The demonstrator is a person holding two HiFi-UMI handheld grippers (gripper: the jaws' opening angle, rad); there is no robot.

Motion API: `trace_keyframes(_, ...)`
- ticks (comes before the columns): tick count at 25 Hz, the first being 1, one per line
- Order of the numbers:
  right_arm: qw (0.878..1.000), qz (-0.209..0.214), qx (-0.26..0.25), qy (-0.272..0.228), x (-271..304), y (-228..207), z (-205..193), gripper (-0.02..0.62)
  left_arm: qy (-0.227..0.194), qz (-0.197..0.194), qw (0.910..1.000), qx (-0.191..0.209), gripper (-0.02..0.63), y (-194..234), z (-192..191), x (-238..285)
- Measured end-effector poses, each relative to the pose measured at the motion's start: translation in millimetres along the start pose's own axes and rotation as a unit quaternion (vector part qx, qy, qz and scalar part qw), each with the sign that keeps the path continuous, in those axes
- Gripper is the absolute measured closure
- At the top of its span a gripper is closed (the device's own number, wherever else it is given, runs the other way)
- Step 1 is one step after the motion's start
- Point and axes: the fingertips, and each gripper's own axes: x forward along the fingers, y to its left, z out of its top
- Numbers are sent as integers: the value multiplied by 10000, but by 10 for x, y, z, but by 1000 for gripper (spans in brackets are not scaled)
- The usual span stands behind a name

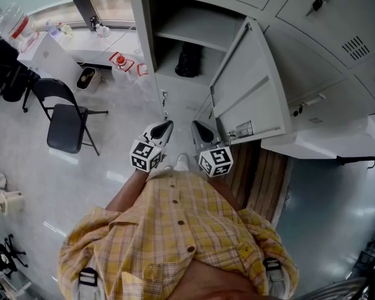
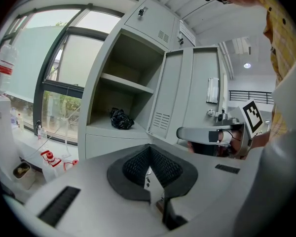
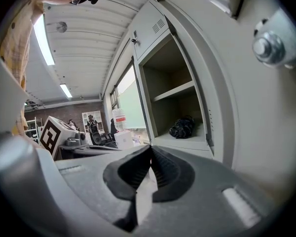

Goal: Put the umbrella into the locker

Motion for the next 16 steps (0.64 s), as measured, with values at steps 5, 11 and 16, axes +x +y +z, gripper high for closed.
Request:
trace_keyframes(5,10000,-28,-30,57,-25,-2,-40,597,1,-142,9998,168,603,-130,0,11)
trace_keyframes(11,9999,-47,-53,113,-48,-23,-67,597,98,-267,9991,311,602,-192,-81,16)
trace_keyframes(16,9997,-142,-63,175,-54,-83,-73,597,110,-273,9995,147,602,-170,-90,40)
